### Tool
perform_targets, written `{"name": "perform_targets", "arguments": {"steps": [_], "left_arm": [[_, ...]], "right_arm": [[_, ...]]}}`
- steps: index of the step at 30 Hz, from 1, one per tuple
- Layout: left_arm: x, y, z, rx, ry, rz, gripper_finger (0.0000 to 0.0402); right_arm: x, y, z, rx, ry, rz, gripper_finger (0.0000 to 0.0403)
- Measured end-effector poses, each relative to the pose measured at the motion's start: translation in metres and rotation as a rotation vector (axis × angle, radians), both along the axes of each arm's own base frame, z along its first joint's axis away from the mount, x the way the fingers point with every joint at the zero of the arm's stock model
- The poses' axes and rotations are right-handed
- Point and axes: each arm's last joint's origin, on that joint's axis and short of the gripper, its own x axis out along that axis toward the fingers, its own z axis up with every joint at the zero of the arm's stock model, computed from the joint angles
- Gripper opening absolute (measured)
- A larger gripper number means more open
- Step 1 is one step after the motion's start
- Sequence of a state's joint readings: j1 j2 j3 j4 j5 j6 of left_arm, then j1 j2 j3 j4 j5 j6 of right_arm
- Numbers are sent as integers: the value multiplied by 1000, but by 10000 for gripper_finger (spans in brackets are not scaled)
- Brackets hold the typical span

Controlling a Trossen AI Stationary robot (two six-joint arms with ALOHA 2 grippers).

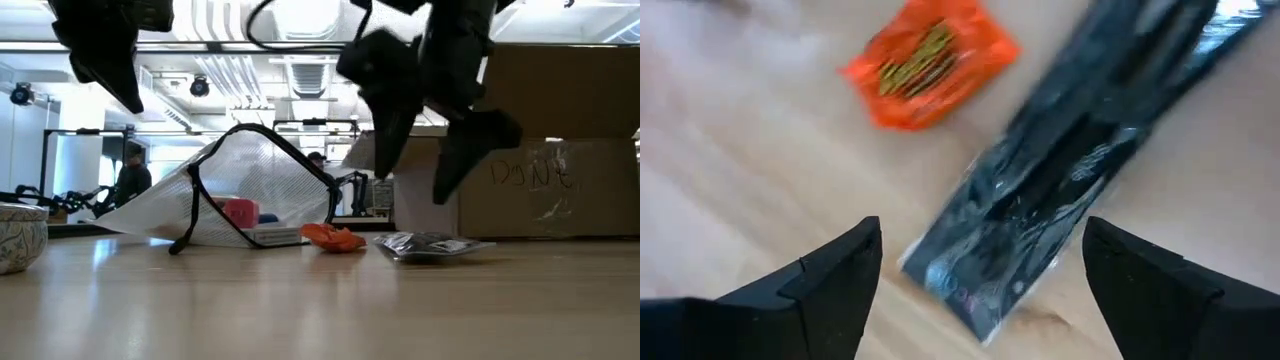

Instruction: Unpack boxes

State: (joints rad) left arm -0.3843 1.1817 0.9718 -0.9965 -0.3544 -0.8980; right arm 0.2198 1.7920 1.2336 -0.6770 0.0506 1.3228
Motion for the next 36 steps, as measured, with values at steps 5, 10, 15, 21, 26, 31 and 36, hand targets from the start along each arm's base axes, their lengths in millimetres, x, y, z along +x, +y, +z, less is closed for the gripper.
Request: {"name": "perform_targets", "arguments": {"steps": [5,10,15,21,26,31,36], "left_arm": [[-4,2,4,7,-14,-21,24],[-9,4,8,22,-27,-16,45],[-10,5,10,24,-36,-13,63],[-11,5,10,23,-36,-9,77],[-11,5,10,22,-36,-9,83],[-11,5,10,24,-36,-11,83],[-10,5,10,28,-36,-14,81]], "right_arm": [[1,-2,-15,9,38,-64,311],[9,-3,-35,21,50,-74,305],[14,-2,-47,49,65,-53,284],[14,-2,-47,30,67,12,202],[16,-2,-37,23,20,61,88],[15,-1,-27,30,-17,84,16],[12,-1,-11,53,-60,108,22]]}}
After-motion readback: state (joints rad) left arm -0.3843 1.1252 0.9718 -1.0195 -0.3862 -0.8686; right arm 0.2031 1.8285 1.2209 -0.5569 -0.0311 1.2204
